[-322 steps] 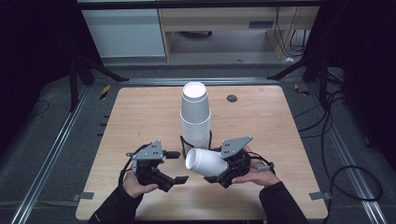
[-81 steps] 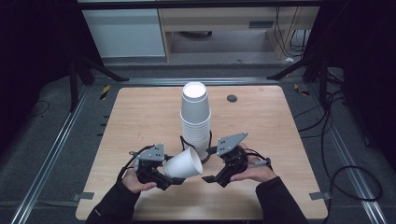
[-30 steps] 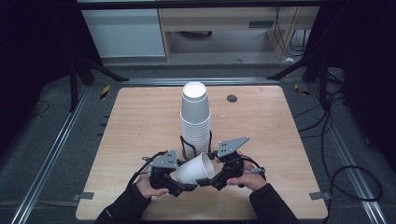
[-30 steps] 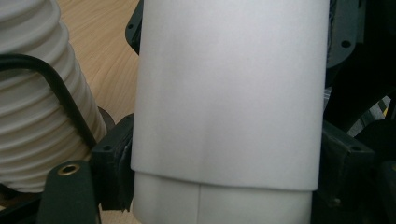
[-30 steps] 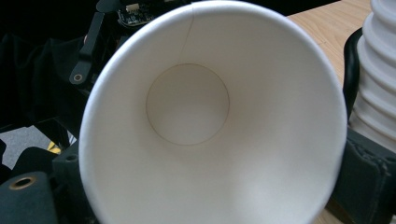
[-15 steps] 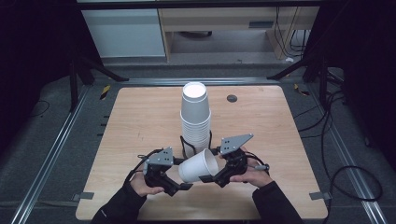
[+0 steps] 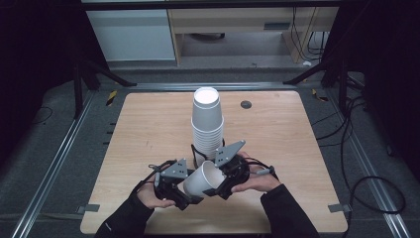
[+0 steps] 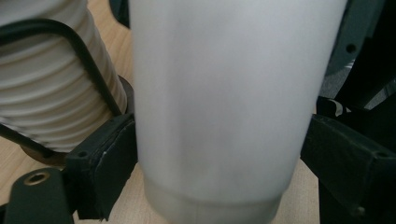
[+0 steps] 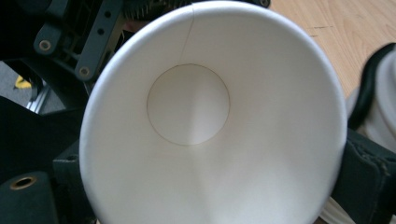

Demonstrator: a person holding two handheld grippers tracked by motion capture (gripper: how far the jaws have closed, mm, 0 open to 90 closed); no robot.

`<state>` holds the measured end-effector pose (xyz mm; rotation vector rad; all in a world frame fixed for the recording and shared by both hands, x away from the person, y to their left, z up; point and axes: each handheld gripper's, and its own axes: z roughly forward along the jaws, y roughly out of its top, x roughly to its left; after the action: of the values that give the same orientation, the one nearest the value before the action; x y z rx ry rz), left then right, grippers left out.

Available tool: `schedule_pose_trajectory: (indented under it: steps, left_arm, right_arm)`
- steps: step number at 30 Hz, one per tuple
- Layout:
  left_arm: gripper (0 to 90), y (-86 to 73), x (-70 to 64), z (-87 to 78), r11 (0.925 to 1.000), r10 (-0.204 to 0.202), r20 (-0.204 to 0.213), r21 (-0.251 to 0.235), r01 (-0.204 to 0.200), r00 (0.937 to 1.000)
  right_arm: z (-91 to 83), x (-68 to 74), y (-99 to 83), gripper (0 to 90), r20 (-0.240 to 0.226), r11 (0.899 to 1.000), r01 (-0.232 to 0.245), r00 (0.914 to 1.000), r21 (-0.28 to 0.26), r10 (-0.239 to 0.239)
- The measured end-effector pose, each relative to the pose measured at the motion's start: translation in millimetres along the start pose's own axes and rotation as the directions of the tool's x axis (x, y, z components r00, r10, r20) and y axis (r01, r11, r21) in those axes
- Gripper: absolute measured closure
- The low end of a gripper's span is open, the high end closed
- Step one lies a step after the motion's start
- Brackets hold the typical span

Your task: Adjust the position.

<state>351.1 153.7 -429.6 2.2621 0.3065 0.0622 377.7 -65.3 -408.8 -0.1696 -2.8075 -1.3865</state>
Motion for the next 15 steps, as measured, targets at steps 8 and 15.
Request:
schedule_pose_trajectory:
  steps: [8, 15]
  left_arm:
    - [20.1, -0.8, 0.7, -0.9, 0.9999, -0.011, -0.004, -0.01, 0.011, 0.9999]
    - [21.2, -0.7, -1.0, -0.8, 0.9998, 0.001, -0.016, -0.019, -0.001, 0.9999]
  right_arm:
    - [8.6, 0.9, 3.7, 8.5, -0.018, 1.0, 0.006, 0.9998, 0.01, -0.006]
    - [7.0, 1.3, 3.4, 8.0, -0.017, 1.0, 0.011, 0.9998, 0.002, -0.011]
